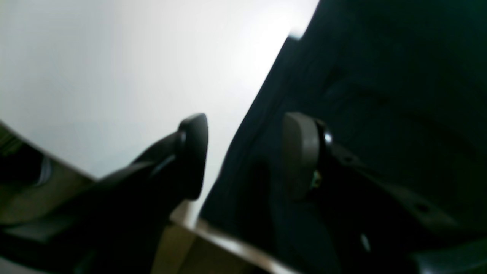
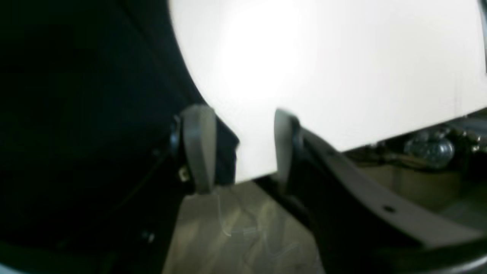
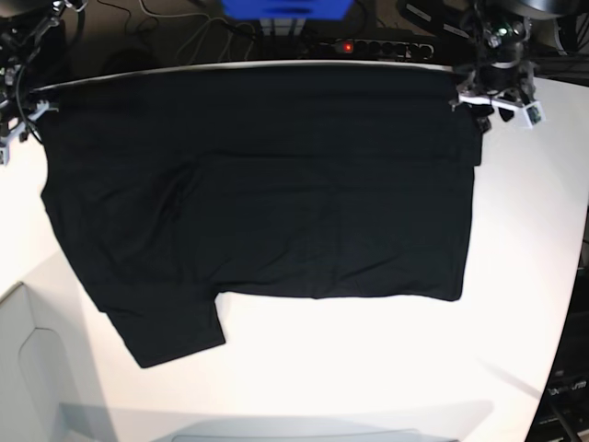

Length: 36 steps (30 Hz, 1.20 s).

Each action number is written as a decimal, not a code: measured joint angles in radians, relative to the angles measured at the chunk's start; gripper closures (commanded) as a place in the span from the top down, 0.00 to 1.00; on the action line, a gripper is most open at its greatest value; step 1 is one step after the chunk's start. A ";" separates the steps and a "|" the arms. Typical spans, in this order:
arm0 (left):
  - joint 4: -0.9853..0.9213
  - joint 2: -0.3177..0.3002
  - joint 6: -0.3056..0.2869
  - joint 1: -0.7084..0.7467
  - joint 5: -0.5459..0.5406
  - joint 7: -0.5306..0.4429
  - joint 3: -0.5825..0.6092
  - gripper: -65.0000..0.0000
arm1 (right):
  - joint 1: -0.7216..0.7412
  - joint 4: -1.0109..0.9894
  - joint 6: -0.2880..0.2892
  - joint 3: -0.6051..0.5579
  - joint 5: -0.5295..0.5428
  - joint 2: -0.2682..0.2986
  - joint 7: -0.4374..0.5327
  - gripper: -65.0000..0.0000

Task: Fold the T-shirt properly
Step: 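Reach both grippers to the hem corners and grasp them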

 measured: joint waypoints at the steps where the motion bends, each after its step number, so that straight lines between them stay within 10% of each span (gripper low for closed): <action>1: 0.006 0.000 0.000 -0.001 0.001 0.001 0.000 0.47 | 0.007 0.007 0.000 0.000 -0.001 -0.003 0.000 0.45; 11: 0.015 0.000 0.004 -0.122 0.006 0.013 -0.112 0.61 | 0.159 0.006 -0.001 -0.048 -0.005 -0.002 -0.011 0.56; 18: -0.008 -0.001 -0.008 -0.374 0.013 0.006 -0.110 0.66 | 0.455 -0.260 -0.007 -0.302 -0.008 0.036 -0.003 0.56; 29: -0.364 -0.084 -0.002 -0.662 0.019 -0.007 0.073 0.66 | 0.779 -0.967 -0.228 -0.465 -0.010 0.104 0.478 0.56; 36: -0.623 -0.145 0.003 -0.830 0.019 -0.004 0.145 0.66 | 0.891 -1.386 -0.243 -0.464 -0.016 0.207 0.756 0.56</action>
